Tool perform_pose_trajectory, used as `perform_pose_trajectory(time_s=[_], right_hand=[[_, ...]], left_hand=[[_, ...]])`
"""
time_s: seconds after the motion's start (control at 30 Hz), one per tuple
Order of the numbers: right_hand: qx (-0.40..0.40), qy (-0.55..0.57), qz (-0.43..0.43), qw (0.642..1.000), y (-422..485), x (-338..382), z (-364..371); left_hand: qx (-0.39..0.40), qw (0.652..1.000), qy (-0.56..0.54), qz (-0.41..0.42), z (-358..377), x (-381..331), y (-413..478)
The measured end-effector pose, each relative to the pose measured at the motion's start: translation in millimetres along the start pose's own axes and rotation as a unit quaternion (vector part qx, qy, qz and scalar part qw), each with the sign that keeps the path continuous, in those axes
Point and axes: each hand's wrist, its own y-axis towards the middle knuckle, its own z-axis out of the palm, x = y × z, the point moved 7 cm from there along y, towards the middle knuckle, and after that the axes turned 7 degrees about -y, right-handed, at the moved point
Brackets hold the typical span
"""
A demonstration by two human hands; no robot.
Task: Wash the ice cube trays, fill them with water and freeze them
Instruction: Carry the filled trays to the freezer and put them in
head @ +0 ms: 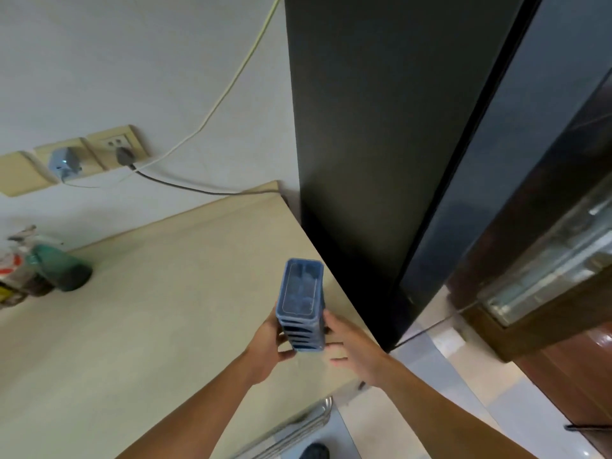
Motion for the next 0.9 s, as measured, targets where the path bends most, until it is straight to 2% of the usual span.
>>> perform_pose_trajectory(time_s=[0.1, 0.17, 0.23, 0.3, 0.43, 0.53, 0.63, 0.73, 0.8, 0.9], right_hand=[[-0.002, -0.014, -0.015, 1.0, -20, -13, -16], [0.001, -0.039, -0.022, 0.999, -41, -27, -32], [-0.001, -0.058, -0.016, 0.998, -65, -47, -51], [-0.008, -0.071, -0.019, 0.997, -90, -64, -72], [-0.043, -0.109, -0.023, 0.993, -130, -85, -114], [-0.079, -0.169, -0.041, 0.982, -141, -95, -137], [-0.111, -0.236, -0.074, 0.963, -133, -104, -153], [-0.142, -0.304, -0.104, 0.936, -105, -115, -167], [-0.17, -0.376, -0.11, 0.904, -78, -129, -179], [-0.207, -0.448, -0.131, 0.86, -36, -155, -193]], left_hand=[[-0.13, 0.989, -0.026, 0.067, -6, 14, -15], [-0.256, 0.959, -0.011, 0.12, -11, 34, -39], [-0.319, 0.937, 0.015, 0.144, 1, 63, -66], [-0.311, 0.936, 0.057, 0.156, 26, 90, -84], [-0.222, 0.938, 0.176, 0.201, 92, 111, -105], [-0.154, 0.908, 0.299, 0.25, 137, 110, -109], [-0.11, 0.836, 0.449, 0.296, 166, 111, -90], [-0.102, 0.73, 0.585, 0.339, 182, 114, -57], [-0.105, 0.655, 0.657, 0.359, 187, 118, -30], [-0.131, 0.567, 0.731, 0.356, 185, 132, 12]])
